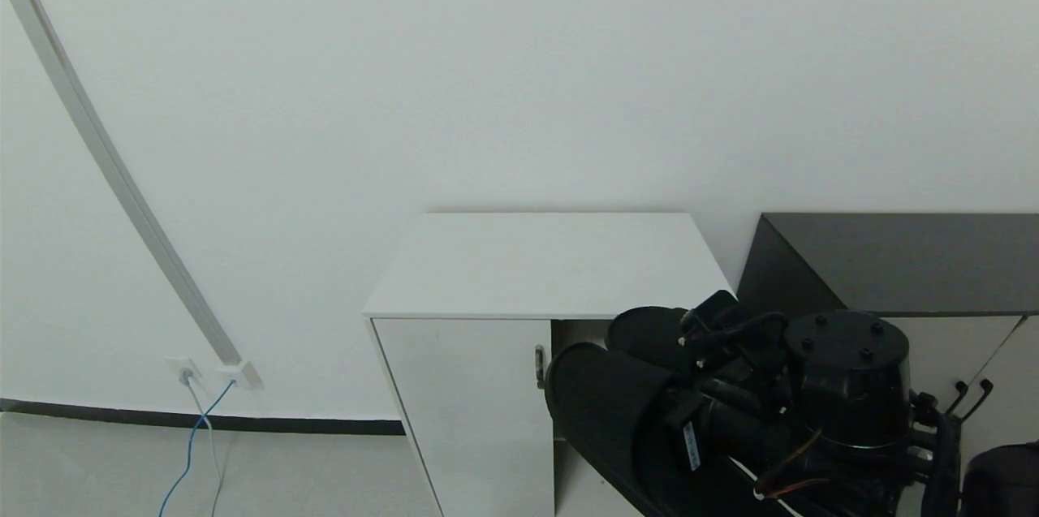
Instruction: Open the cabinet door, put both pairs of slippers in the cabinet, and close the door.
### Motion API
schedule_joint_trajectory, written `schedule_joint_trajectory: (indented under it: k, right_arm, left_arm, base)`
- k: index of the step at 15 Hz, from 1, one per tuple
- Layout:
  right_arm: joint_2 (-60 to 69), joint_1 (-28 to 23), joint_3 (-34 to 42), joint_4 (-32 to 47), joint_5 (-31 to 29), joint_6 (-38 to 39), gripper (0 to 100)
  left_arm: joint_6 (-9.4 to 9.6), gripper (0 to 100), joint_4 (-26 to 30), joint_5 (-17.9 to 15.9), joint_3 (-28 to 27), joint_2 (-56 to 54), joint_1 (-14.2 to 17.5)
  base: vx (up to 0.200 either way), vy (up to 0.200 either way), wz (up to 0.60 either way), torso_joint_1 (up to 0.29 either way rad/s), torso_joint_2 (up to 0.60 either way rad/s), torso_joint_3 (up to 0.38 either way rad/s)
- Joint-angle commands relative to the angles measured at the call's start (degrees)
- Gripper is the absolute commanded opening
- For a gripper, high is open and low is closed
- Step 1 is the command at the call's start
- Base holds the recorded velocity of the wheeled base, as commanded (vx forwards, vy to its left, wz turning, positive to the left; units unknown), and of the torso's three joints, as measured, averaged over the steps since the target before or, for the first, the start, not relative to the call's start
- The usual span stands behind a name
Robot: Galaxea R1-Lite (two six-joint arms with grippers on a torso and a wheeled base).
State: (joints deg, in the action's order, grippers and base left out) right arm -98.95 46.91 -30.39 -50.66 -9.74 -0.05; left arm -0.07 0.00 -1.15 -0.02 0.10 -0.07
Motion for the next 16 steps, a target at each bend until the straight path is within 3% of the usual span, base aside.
schedule_joint_trajectory:
  k: [1,8,16]
  right_arm:
    - [-0.10,0.02,0.33,-0.49,-0.02,-0.04,0]
    - [-0.10,0.29,0.68,-0.66,-0.10,-0.13,0]
    - [-0.10,0.38,1.04,-0.66,-0.10,-0.39,0]
  left_arm:
    - [-0.01,0,0.00,0.00,-0.06,-0.01,0.07]
    - [-0.01,0,0.00,0.00,0.02,-0.01,-0.01]
    - [-0.01,0,0.00,0.00,-0.06,-0.01,-0.01]
  base:
    - [0.000,0.000,0.00,0.000,0.00,0.000]
    - [0.000,0.000,0.00,-0.012,0.02,0.016]
    - [0.000,0.000,0.00,-0.154,0.35,0.191]
